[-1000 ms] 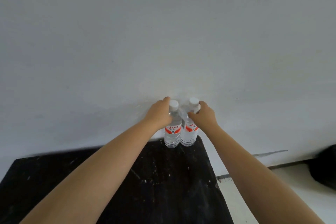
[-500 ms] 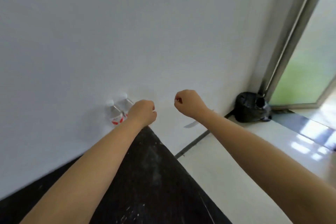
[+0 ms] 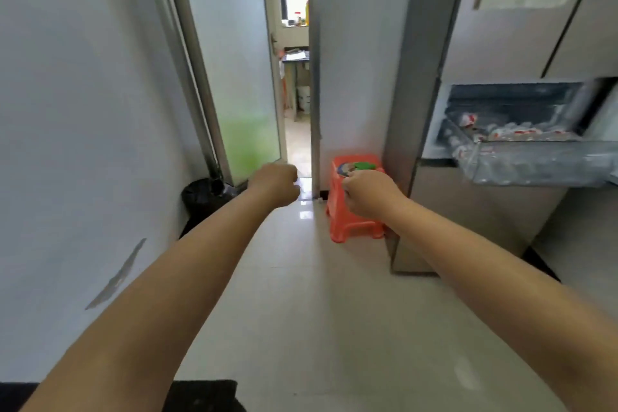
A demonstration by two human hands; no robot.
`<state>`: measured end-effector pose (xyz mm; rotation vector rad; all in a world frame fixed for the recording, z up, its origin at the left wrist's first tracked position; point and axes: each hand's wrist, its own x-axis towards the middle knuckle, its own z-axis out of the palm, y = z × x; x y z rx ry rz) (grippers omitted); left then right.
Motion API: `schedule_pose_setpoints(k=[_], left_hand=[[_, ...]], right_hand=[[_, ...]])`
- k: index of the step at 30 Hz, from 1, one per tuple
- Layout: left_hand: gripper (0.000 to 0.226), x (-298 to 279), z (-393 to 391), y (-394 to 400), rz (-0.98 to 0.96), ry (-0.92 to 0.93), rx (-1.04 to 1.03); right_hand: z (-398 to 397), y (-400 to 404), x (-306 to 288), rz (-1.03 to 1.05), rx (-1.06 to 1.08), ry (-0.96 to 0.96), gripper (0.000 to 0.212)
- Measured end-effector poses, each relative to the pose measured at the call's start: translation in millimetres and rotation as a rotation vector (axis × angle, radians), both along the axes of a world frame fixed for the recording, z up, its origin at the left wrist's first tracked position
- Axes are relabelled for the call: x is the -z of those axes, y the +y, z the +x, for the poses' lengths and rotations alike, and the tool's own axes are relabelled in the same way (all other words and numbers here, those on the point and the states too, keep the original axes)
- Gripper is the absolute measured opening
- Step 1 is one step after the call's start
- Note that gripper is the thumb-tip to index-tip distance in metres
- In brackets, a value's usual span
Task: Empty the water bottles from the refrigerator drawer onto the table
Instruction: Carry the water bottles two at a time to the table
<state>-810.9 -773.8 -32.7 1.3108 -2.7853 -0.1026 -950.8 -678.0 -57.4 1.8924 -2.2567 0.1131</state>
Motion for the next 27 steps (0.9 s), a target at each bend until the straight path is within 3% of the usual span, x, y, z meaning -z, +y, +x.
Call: schedule_pose_setpoints(k=[5, 12, 16, 19, 27], left_hand=[[0.042, -1, -162, 51, -0.146, -0.033, 0.195], [0.040, 8, -362, 102, -0.150, -0.011, 0.303], [0.035, 18, -441, 113, -0.140, -0.077, 0.334], [0.033, 26, -492, 109, -0.136, -0.139, 0.345], [0.034, 57, -632, 58, -0.050, -0.195, 0.381]], right_hand=[[-143, 80, -12, -0.011, 0.212, 0.047, 0.028], [-335, 151, -12, -0.059, 0.409, 0.019, 0.018], [-421, 175, -6, -0.073, 0.517, -0.063, 0.041], [-477, 180, 0, -0.064, 0.607, -0.122, 0.018], [-615, 126, 12, -0.031, 0.637, -0.120, 0.030]])
